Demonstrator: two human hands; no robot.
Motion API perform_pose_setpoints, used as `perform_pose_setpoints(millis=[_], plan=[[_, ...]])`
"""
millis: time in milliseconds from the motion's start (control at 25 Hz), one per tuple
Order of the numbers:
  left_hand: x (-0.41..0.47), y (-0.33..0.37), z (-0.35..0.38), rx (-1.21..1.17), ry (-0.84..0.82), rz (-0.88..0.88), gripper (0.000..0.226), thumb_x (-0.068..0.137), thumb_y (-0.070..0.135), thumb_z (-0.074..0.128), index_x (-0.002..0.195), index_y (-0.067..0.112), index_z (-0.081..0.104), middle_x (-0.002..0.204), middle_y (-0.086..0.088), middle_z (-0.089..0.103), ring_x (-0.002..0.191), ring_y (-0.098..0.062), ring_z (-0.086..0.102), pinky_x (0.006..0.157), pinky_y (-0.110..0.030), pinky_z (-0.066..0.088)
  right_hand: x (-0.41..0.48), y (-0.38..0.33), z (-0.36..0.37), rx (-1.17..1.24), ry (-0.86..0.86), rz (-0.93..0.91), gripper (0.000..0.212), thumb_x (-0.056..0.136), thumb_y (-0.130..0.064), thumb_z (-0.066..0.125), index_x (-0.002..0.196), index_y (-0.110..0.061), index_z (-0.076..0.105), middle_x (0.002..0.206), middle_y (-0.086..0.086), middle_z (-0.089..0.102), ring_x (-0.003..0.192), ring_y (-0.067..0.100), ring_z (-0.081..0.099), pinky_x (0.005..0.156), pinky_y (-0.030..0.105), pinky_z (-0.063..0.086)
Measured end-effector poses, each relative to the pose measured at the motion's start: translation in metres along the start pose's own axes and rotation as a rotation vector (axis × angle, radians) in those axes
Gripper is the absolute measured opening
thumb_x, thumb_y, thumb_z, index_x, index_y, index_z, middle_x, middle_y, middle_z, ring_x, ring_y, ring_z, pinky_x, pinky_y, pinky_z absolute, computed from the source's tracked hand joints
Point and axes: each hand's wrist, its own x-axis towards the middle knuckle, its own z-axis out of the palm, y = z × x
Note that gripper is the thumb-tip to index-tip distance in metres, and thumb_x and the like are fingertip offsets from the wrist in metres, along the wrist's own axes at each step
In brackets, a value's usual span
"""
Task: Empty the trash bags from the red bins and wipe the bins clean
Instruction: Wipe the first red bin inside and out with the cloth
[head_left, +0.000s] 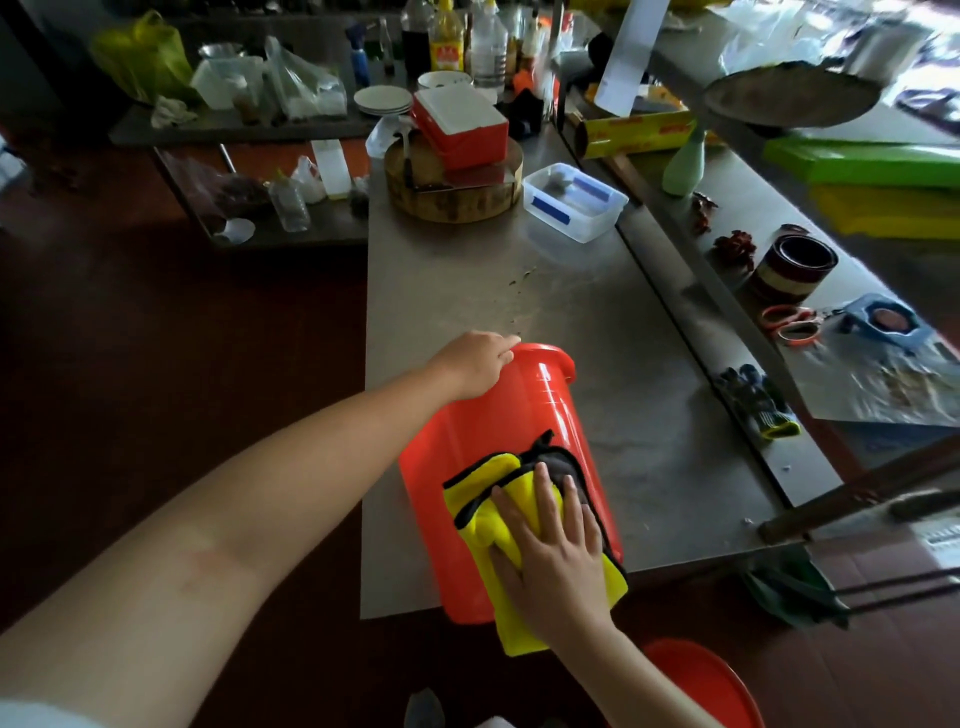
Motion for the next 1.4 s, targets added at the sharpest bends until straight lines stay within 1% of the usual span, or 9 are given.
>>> perform_pose_setpoints(millis=[200,480,680,800,920,1000,1120,1280,1400], plan=[[0.0,-0.02,-0.001,-0.07,0.018,-0.059,0.039,0.105,0.021,0.048,0.144,0.022,0.055,0.147,-0.007,0.054,0.137,-0.024,0.048,0.108,-0.023,0.032,0.045,-0.001,-0.003,0.04,-0.05,0.036,0.059,0.095,-0.074,0.019,0.152,-0.059,0.013,0.17,-0.003,0.001,0.155,0.034,0.003,0.118,0.055,0.022],[-0.013,-0.046,-0.008,-0.152,0.018,-0.08,0.038,0.104,0.02,0.052,0.141,0.021,0.058,0.144,-0.003,0.057,0.136,-0.018,0.049,0.103,-0.016,0.032,0.157,-0.013,-0.019,0.095,-0.161,-0.02,0.059,0.095,-0.072,0.029,0.15,-0.061,0.01,0.169,-0.003,-0.002,0.155,0.033,0.001,0.118,0.056,0.019],[-0.03,-0.064,-0.008,-0.222,0.034,-0.107,0.037,0.104,0.022,0.053,0.141,0.025,0.058,0.144,0.0,0.057,0.135,-0.015,0.049,0.103,-0.013,0.031,0.097,-0.012,0.0,0.086,-0.027,-0.046,0.061,0.095,-0.075,0.016,0.153,-0.057,0.011,0.17,-0.004,0.001,0.156,0.03,0.002,0.12,0.053,0.021],[-0.043,-0.073,-0.008,-0.3,0.036,-0.132,0.038,0.105,0.021,0.051,0.142,0.027,0.057,0.144,0.001,0.057,0.135,-0.013,0.049,0.108,-0.018,0.034,0.046,-0.002,0.012,0.089,0.032,-0.07,0.059,0.098,-0.073,0.022,0.153,-0.057,0.016,0.169,-0.004,0.007,0.156,0.029,0.006,0.118,0.053,0.028],[-0.058,-0.079,-0.011,-0.355,0.045,-0.151,0.037,0.105,0.02,0.051,0.141,0.027,0.058,0.143,0.003,0.057,0.134,-0.01,0.049,0.105,-0.014,0.032,0.01,0.003,0.018,0.092,0.059,-0.114,0.058,0.099,-0.071,0.028,0.153,-0.054,0.022,0.169,-0.003,0.01,0.155,0.03,0.009,0.116,0.054,0.03],[-0.062,-0.08,-0.018,-0.382,0.004,-0.161,0.038,0.105,0.017,0.051,0.141,0.024,0.058,0.141,0.002,0.059,0.131,-0.011,0.051,0.108,-0.019,0.034,0.0,0.003,0.016,0.082,0.053,-0.132,0.057,0.099,-0.071,0.028,0.153,-0.053,0.026,0.169,-0.001,0.011,0.155,0.031,0.01,0.115,0.055,0.031],[-0.047,-0.066,-0.027,-0.286,-0.045,-0.175,0.039,0.099,0.012,0.053,0.138,0.017,0.058,0.137,-0.004,0.061,0.128,-0.018,0.056,0.11,-0.031,0.041,-0.002,-0.004,0.009,0.081,0.037,-0.128,0.057,0.099,-0.07,0.027,0.152,-0.051,0.031,0.169,0.001,0.014,0.155,0.033,0.012,0.115,0.057,0.031],[-0.015,-0.013,-0.015,-0.001,-0.061,-0.136,0.05,0.102,0.034,0.052,0.146,0.012,0.049,0.148,-0.013,0.051,0.136,-0.029,0.047,0.11,-0.032,0.036,-0.006,-0.02,0.008,0.049,0.008,-0.146,0.056,0.099,-0.071,0.027,0.15,-0.05,0.036,0.168,0.002,0.014,0.154,0.036,0.011,0.115,0.058,0.03],[0.001,0.006,-0.001,0.096,-0.042,-0.194,0.042,0.104,0.037,0.047,0.127,0.005,0.062,0.135,-0.019,0.06,0.128,-0.035,0.053,0.106,-0.039,0.043,-0.007,-0.025,0.008,0.048,0.002,-0.129,0.054,0.098,-0.071,0.03,0.149,-0.052,0.035,0.169,0.0,0.013,0.154,0.036,0.011,0.115,0.058,0.031]])
